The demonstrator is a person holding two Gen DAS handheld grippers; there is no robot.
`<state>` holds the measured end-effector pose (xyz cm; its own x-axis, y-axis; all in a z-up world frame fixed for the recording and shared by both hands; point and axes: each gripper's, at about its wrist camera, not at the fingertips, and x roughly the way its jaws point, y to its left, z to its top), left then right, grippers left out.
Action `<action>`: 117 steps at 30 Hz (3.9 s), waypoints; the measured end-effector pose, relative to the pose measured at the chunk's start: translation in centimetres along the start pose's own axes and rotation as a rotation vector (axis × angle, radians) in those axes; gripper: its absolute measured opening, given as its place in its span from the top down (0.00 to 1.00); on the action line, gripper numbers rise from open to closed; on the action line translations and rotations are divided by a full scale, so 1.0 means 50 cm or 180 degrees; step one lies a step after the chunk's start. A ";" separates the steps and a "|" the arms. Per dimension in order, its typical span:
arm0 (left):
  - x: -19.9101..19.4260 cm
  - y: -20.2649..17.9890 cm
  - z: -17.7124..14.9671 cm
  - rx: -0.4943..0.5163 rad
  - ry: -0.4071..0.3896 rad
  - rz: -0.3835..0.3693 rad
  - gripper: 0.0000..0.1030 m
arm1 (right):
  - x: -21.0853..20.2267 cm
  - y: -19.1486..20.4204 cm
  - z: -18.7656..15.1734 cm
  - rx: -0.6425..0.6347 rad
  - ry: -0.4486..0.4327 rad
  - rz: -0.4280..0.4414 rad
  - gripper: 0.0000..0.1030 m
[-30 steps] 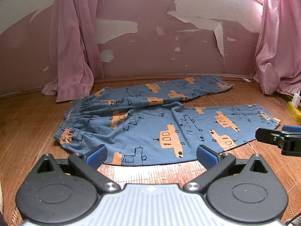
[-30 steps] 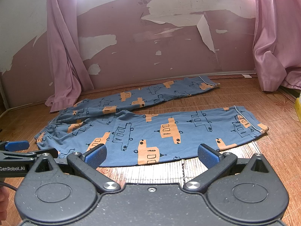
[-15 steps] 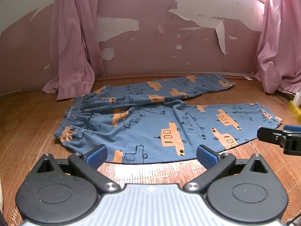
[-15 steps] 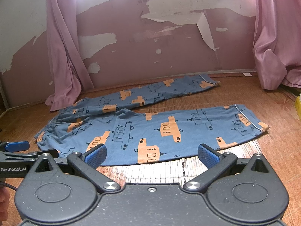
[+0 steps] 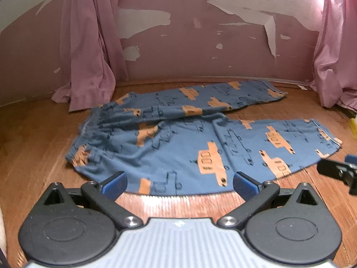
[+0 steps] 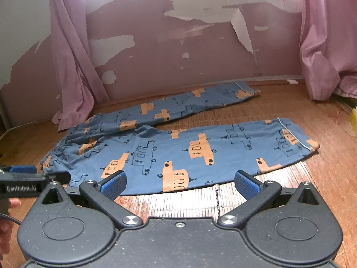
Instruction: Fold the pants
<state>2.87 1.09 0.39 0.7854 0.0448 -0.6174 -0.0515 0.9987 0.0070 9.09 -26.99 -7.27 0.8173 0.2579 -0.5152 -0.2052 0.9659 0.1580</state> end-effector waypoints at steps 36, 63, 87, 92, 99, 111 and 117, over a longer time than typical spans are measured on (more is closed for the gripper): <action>0.579 0.269 0.417 0.0812 0.0616 -0.0455 0.13 | 0.788 -0.047 0.476 -0.1565 0.0800 0.1301 0.07; 0.597 0.232 0.367 0.0719 0.0701 -0.0017 0.97 | 0.791 -0.004 0.397 -0.2153 0.0358 0.1230 0.95; 0.678 0.232 0.373 0.0727 0.0189 0.0995 0.69 | 0.920 0.178 0.410 -0.2737 -0.0289 0.0158 0.73; 0.632 0.271 0.374 0.0500 0.0042 0.0857 0.22 | 0.869 0.145 0.422 -0.2609 -0.0428 0.0384 0.22; 0.598 0.317 0.423 0.0492 0.0190 0.0307 0.01 | 0.832 0.110 0.449 -0.2454 -0.0206 0.0987 0.01; 0.644 0.378 0.443 0.0310 0.0400 -0.0686 0.01 | 0.897 0.171 0.477 -0.2057 0.0266 0.1381 0.02; 0.697 0.416 0.442 -0.0062 0.0554 -0.1018 0.19 | 0.934 0.199 0.482 -0.2120 0.0419 0.1367 0.18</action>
<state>42.82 23.99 -3.61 0.6470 -0.2764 -0.7106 0.1666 0.9607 -0.2220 58.21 -5.91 -9.47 0.5323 0.5707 -0.6253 -0.7993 0.5820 -0.1492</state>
